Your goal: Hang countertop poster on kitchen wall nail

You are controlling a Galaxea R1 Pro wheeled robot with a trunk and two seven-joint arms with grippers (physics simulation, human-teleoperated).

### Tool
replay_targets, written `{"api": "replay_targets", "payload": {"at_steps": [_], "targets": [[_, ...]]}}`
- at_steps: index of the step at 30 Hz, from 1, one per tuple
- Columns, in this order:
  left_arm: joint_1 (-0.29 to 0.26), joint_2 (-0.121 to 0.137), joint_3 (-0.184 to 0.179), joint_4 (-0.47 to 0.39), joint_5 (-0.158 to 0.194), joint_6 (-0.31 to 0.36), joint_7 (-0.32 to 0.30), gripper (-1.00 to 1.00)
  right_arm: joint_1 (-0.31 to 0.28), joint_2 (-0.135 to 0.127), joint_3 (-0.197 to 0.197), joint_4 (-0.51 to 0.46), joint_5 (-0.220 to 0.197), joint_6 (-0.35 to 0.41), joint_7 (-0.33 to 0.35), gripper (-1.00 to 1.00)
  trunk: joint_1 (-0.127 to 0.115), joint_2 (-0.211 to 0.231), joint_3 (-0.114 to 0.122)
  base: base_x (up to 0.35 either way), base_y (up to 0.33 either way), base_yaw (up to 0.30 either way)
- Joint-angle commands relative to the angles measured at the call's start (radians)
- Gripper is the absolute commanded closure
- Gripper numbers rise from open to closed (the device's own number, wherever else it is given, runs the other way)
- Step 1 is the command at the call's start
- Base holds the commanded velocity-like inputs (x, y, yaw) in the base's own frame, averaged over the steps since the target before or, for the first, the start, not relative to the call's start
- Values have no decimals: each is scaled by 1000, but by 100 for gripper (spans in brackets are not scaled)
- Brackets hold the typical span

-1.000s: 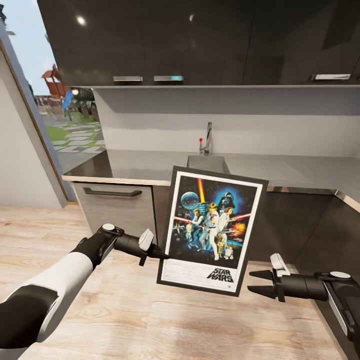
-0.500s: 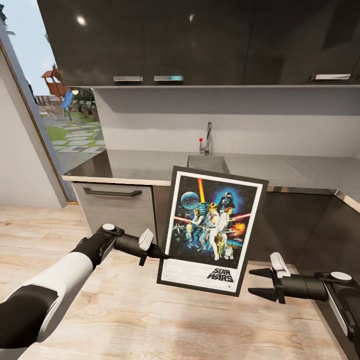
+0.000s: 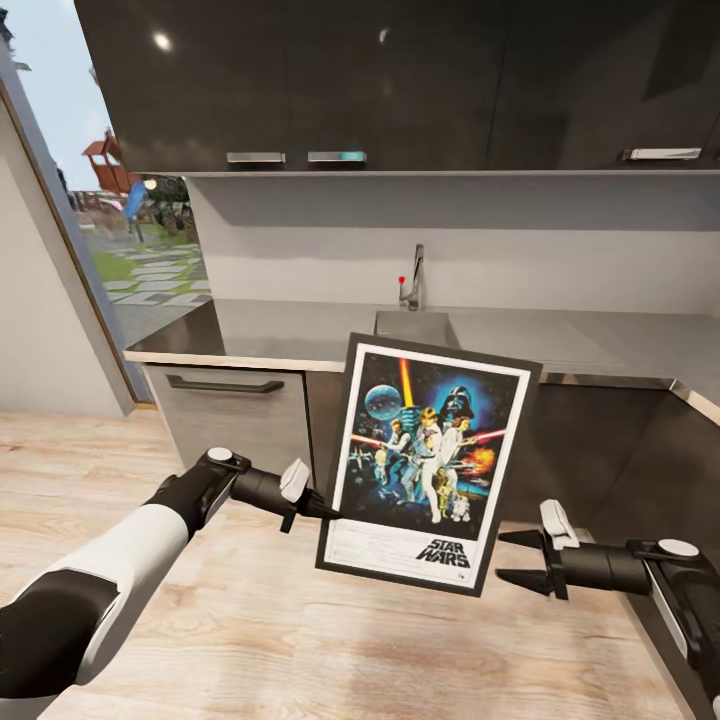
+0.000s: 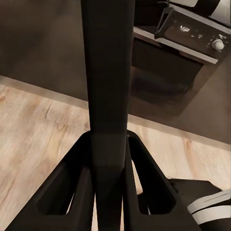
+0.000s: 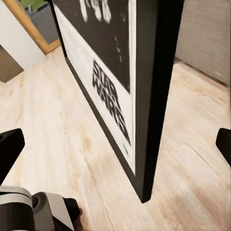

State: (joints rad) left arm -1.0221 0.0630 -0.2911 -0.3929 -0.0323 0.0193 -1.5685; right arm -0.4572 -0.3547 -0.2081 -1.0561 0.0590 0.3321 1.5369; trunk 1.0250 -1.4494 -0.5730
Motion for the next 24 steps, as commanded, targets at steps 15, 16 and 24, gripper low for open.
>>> {"api": "replay_targets", "payload": {"at_steps": [15, 16, 24], "targets": [[0, -13, 0, -1, -4, -2, -2, 100, -65, 2, -1, 115, 8, -49, 6, -100, 0, -1, -1, 0, 0, 0], [0, -13, 1, -1, -4, -2, -2, 100, -66, 2, -1, 115, 7, -57, 7, -100, 0, -1, -1, 0, 0, 0], [0, -12, 2, -1, -3, -2, -2, 100, -66, 3, -1, 117, 2, -82, 8, -100, 0, -1, -1, 0, 0, 0]]}}
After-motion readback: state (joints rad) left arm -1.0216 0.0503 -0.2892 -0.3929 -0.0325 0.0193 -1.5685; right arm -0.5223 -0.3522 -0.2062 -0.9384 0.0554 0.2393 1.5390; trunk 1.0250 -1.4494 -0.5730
